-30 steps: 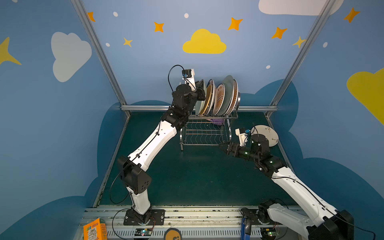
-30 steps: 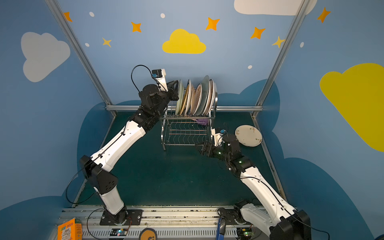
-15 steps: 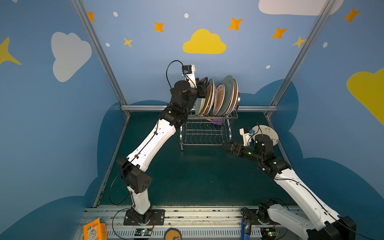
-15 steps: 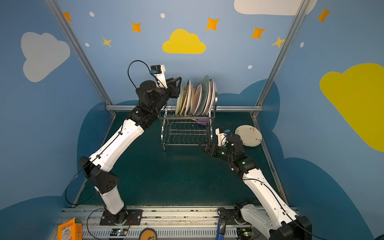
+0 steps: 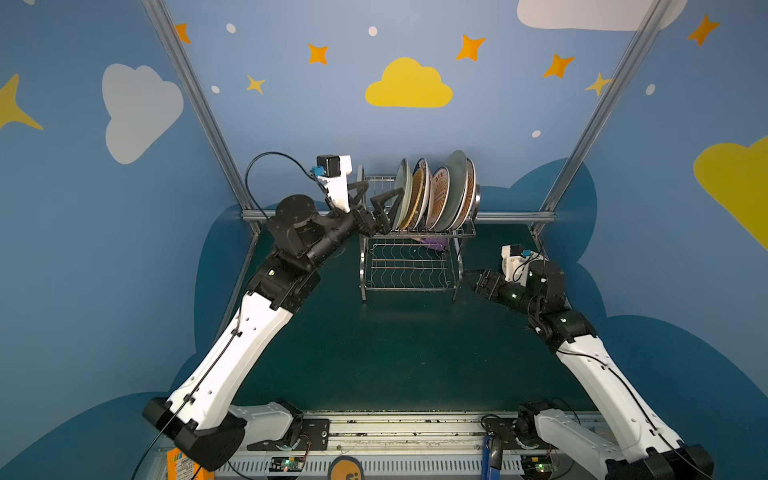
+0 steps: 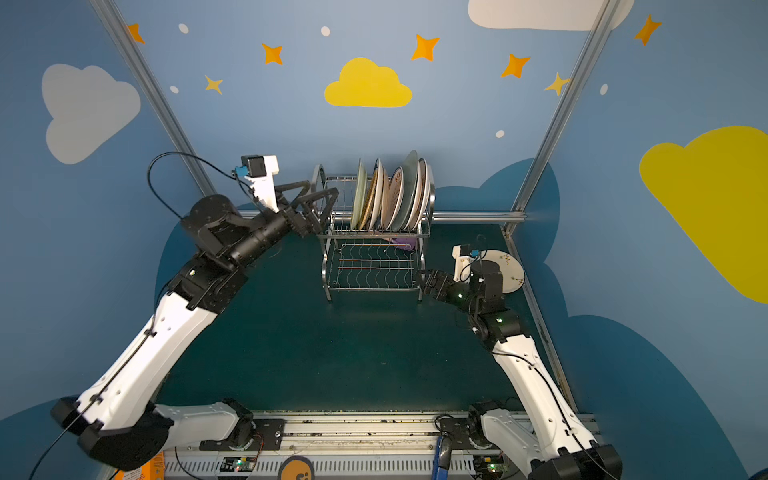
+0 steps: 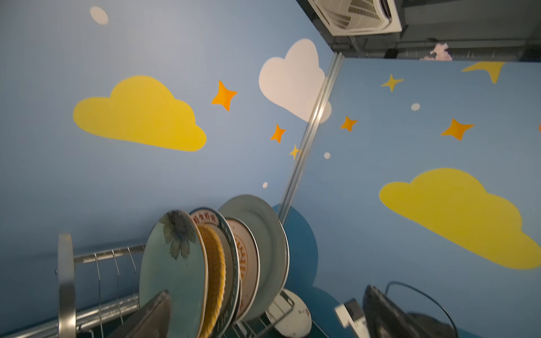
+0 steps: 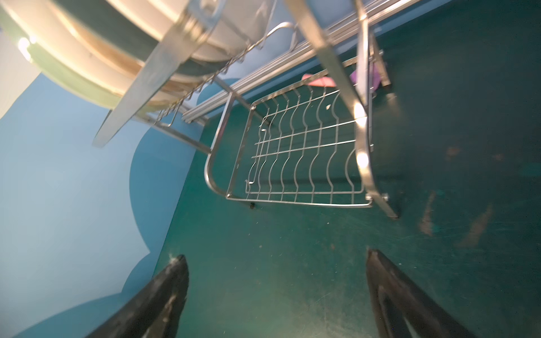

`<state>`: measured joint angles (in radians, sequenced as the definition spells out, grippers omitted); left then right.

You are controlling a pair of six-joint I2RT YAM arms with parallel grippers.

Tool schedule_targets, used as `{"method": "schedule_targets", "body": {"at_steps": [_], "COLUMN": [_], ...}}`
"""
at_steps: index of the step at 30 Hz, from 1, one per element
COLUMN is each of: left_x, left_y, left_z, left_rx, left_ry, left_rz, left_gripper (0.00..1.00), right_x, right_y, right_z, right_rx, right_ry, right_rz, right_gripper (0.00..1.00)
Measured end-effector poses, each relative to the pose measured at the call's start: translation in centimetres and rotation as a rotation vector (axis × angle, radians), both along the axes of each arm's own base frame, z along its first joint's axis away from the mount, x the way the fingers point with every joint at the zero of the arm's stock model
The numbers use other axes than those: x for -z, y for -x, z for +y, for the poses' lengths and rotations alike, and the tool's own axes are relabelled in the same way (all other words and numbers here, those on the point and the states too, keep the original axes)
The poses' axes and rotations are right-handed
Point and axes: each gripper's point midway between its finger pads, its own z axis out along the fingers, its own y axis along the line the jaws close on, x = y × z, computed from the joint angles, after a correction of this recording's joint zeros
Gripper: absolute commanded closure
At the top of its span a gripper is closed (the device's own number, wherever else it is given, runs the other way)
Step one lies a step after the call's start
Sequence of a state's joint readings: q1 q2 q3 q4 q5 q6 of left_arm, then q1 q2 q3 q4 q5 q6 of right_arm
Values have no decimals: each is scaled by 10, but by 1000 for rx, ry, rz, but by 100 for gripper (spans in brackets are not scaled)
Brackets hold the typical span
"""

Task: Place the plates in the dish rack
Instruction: 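Open the left gripper and withdraw it from the rack toward the robot, then reach the right gripper to the white berry-pattern plate's edge and pinch it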

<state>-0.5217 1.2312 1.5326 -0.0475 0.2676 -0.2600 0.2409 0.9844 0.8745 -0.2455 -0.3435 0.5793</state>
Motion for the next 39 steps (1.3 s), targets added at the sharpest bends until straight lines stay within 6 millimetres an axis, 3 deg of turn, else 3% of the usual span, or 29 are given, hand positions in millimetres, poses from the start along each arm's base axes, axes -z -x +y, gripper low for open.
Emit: {"method": "schedule_targets", "body": {"at_steps": [4, 9, 14, 18, 21, 28, 32, 39], "left_x": [37, 115, 201, 244, 257, 265, 266, 261], "left_y": [37, 65, 75, 78, 76, 72, 76, 81], "left_z": [5, 9, 6, 5, 2, -6, -7, -5], "left_rx": [88, 156, 199, 224, 242, 288, 305, 314], "left_ry": [-27, -84, -145, -169, -162, -121, -103, -88], "left_rz": [56, 196, 384, 500, 550, 613, 622, 603], "left_gripper": [0, 0, 0, 0, 0, 0, 0, 0], "right_x": [-1, 7, 56, 98, 121, 159, 189, 225], "right_y": [-10, -27, -47, -54, -56, -63, -68, -79], "right_z": [-24, -61, -104, -142, -169, -222, -239, -261], "right_rx": [98, 237, 393, 522, 612, 739, 750, 755], "right_ry": [-15, -58, -90, -112, -121, -188, -257, -394], "right_rz": [17, 47, 159, 271, 318, 387, 471, 544], "right_gripper": [8, 8, 9, 9, 10, 16, 23, 34]}}
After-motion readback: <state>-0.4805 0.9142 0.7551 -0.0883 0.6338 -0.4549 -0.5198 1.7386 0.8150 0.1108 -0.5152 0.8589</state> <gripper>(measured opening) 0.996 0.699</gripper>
